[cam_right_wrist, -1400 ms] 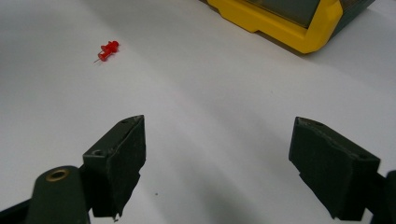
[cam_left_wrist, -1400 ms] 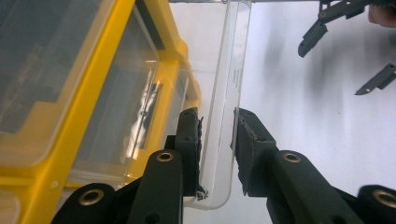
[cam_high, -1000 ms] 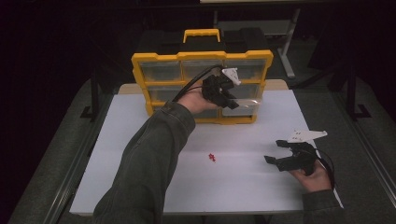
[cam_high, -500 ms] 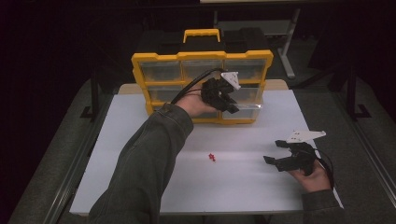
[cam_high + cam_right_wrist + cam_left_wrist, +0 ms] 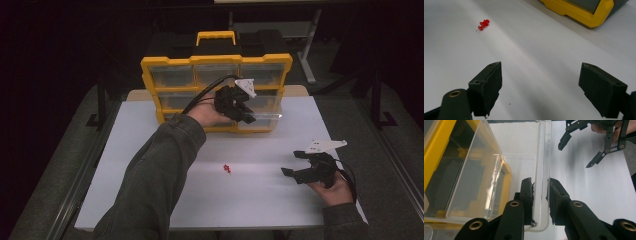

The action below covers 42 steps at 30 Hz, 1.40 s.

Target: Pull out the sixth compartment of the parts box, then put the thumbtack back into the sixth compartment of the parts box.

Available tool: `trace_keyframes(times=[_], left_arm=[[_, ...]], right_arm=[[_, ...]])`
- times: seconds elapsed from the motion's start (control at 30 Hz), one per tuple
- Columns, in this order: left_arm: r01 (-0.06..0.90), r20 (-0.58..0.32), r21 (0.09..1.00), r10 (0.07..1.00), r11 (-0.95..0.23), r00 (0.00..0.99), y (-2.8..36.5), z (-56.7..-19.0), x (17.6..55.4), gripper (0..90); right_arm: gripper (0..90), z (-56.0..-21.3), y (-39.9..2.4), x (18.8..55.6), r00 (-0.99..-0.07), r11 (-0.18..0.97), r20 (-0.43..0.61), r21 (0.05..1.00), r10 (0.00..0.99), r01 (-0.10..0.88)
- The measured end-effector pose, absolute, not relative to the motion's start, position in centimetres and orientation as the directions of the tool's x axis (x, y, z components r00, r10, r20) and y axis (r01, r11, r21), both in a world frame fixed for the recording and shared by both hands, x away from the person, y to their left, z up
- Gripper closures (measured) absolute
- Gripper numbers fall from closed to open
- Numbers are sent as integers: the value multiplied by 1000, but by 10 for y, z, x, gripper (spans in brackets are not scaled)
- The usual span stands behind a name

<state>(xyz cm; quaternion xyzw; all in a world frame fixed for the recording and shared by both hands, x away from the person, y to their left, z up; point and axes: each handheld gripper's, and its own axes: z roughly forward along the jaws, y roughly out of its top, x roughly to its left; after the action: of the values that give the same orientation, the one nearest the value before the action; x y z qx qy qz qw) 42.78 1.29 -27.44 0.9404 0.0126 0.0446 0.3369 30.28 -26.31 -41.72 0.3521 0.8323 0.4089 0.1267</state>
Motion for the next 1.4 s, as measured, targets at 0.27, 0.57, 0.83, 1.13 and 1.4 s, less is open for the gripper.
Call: trace_keyframes(times=[0.27,0.57,0.83,1.13,1.4], left_arm=[[43,36,700,95,-712,995,19,-266,425,614],[67,28,734,128,-676,991,37,-255,420,557],[82,44,739,169,-668,985,65,-250,403,524],[127,50,757,251,-641,967,108,-258,378,520],[190,31,783,342,-593,939,145,-278,357,448]], right_arm=[[177,-418,-263,304,-718,414,81,770,691,485],[177,-420,-262,307,-722,423,79,765,687,486],[177,-421,-263,307,-719,414,87,767,690,490],[171,-421,-261,308,-715,420,79,763,695,492],[173,-421,-256,311,-721,422,84,761,688,492]])
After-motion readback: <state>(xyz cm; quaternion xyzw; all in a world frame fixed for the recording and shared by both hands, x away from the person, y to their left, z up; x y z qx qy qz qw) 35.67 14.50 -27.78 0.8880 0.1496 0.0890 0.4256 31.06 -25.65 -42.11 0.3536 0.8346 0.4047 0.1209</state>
